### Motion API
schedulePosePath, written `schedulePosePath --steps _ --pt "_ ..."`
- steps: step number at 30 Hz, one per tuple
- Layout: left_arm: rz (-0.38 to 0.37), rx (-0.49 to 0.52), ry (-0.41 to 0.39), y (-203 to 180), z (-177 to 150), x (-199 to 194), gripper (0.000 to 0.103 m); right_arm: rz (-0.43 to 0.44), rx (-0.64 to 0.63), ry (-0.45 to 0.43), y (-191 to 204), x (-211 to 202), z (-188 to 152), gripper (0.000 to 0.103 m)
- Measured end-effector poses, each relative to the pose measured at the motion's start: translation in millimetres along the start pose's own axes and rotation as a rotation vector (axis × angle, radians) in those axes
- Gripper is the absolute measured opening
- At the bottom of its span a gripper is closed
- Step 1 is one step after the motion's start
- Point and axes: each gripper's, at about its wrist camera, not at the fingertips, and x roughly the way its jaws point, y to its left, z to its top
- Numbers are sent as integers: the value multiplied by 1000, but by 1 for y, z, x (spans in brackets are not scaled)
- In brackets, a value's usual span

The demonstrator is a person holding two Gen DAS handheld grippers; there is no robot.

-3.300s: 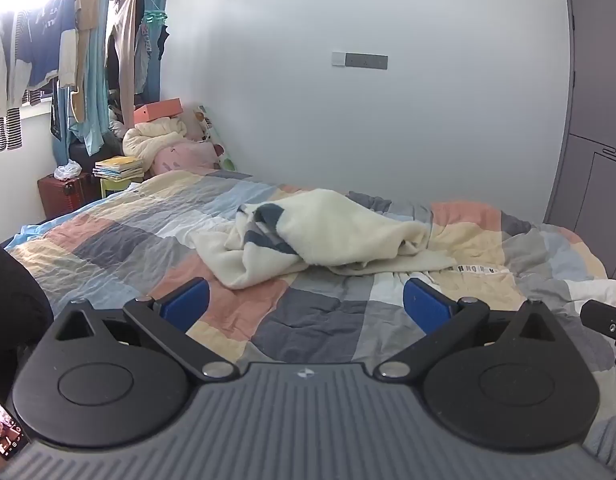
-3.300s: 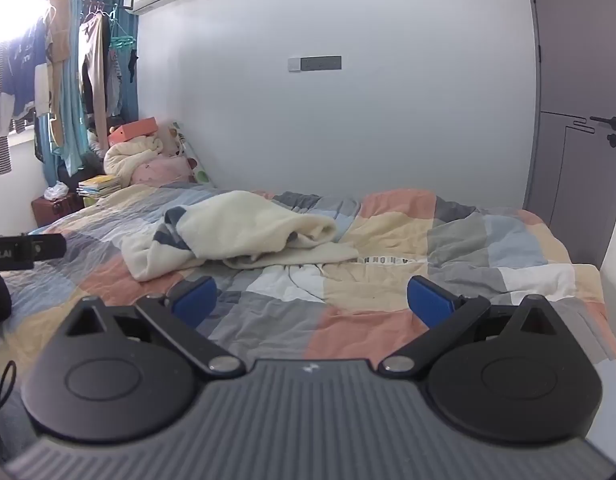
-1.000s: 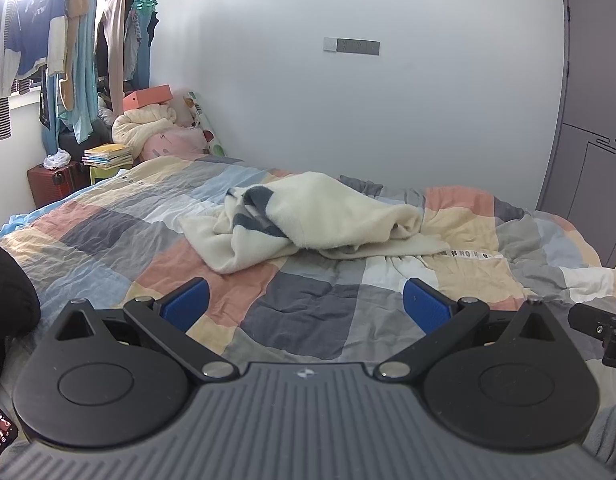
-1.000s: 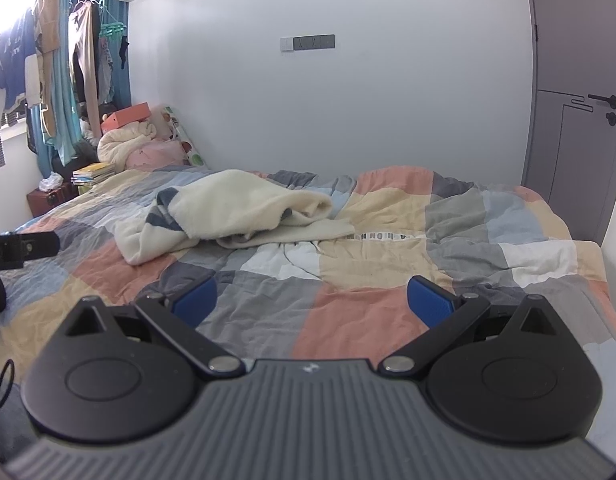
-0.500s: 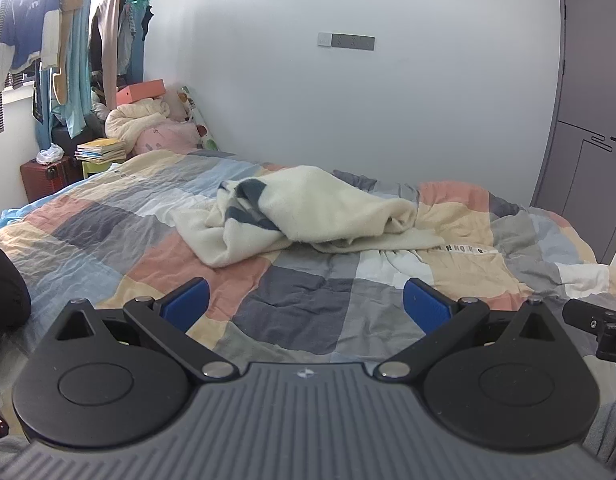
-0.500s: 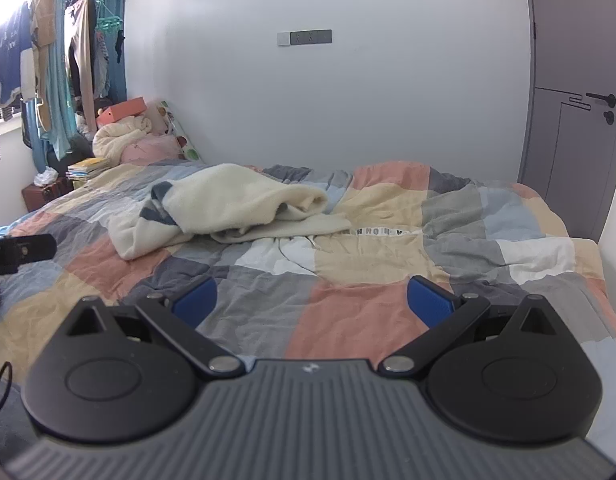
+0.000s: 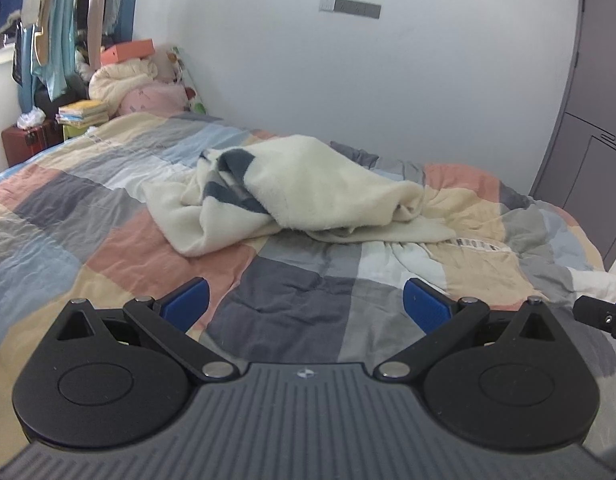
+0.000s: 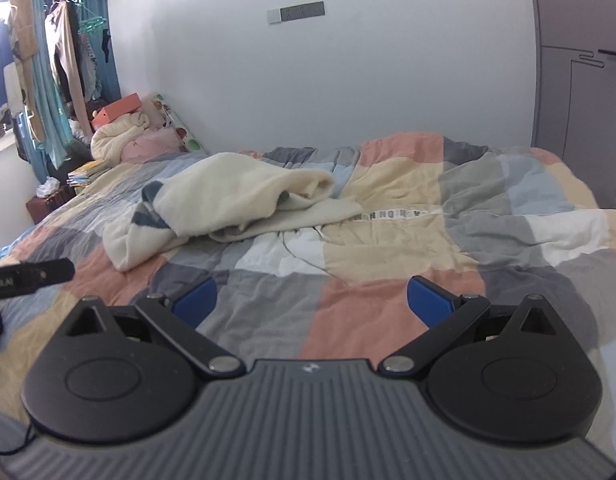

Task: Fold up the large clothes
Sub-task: 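Reach both grippers into the cream sweater and pinch its fabric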

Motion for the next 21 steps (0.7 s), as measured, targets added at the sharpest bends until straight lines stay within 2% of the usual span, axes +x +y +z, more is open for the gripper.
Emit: schedulePosePath --steps 11,15,20,21 --pt "-21 -50 66 21 59 165 103 44 56 61 -8 134 51 103" --pt "-88 -92 80 31 65 229 103 105 116 65 -18 193 65 102" --pt "-161 -121 78 36 62 301 103 166 215 104 -32 278 74 95" --pt "-182 -120 76 38 58 311 103 169 228 102 -35 294 75 90"
